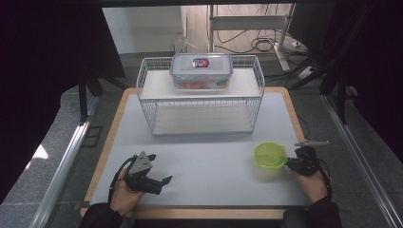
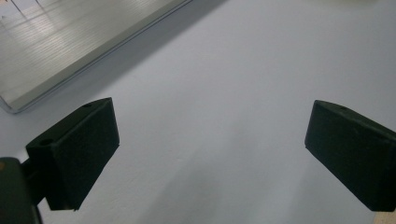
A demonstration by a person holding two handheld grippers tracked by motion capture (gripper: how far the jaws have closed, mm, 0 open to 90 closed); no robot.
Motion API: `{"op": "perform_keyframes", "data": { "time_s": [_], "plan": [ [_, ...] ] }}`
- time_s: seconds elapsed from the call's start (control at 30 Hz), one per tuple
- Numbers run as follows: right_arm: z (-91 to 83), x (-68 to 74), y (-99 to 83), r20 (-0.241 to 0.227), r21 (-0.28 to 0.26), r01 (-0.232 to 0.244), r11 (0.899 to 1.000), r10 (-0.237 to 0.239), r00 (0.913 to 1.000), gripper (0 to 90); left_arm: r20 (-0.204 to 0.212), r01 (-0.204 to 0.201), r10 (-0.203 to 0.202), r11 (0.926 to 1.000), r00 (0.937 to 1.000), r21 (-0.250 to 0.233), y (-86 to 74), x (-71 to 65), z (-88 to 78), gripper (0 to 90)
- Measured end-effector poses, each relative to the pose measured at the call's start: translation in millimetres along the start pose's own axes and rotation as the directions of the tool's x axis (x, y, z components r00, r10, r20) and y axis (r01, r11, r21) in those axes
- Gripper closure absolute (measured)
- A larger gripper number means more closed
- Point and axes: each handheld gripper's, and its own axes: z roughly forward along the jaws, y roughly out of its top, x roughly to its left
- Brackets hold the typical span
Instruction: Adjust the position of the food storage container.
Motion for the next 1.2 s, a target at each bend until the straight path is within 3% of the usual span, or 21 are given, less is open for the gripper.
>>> {"op": "perform_keyframes", "data": {
  "time_s": [0.47, 0.8, 1.2],
  "plan": [
    [18.4, 22.9, 10.7, -0.070, 0.025, 0.033, 0.999, -0.031, 0.9970, 89.9, 0.001, -0.001, 0.001, 1.0000, 1.0000, 0.009, -0.1, -0.3, 1.3, 3.1],
    [32.4, 49.2, 17.1, -0.128, 0.042, 0.046, 0.998, -0.040, 0.9910, 90.0, 0.003, 0.000, 0.000, 0.9999, 1.0000, 0.014, -0.3, -0.4, 1.9, 3.2],
    [52.4, 90.5, 22.1, -0.196, 0.072, 0.084, 0.994, -0.068, 0.9783, 90.0, 0.006, 0.001, -0.001, 0.9997, 1.0000, 0.024, -0.4, -0.4, 2.6, 3.2]
  ]
}}
